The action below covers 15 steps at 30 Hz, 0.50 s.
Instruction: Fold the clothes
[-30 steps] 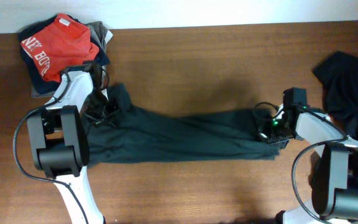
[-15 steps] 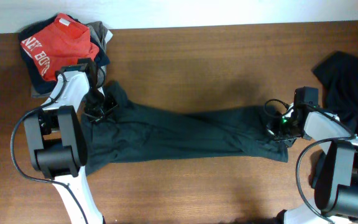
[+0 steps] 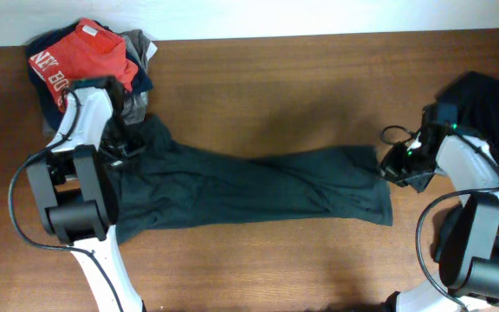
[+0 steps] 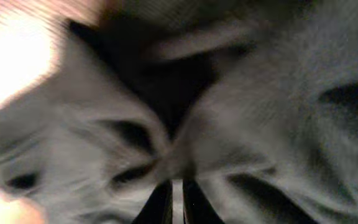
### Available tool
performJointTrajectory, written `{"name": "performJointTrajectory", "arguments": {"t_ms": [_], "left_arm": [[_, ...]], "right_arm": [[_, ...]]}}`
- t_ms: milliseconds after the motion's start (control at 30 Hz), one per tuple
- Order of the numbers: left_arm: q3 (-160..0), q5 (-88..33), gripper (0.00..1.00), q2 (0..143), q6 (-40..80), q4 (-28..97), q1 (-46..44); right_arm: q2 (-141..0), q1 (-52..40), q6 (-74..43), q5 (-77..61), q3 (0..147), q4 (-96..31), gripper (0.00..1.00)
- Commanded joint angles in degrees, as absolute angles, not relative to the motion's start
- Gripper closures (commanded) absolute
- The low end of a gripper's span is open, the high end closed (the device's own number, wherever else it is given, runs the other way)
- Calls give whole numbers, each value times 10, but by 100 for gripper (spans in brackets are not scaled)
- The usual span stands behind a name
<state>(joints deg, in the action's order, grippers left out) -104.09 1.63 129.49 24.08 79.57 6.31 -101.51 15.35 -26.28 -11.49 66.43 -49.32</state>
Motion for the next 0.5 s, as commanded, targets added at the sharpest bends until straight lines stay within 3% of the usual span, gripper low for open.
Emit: {"name": "performJointTrajectory", "arguments": {"t_ms": [0,67,233,467], "left_arm": [[-1086,67,92,1290,241,824,62],[-1089,67,92,1287,241,836,60],[-1086,53,92,1287,207,847,42],[-1063,49,97,1287,207,809,11]], "right_arm": [[-1017,147,-199,-181,708,-511,96],[-1017,130,-163,-230,710,-517,96],[-1020,67,-171,-152,687,-516,91],[-1054,30,-204,-119,672,-501,91]]}}
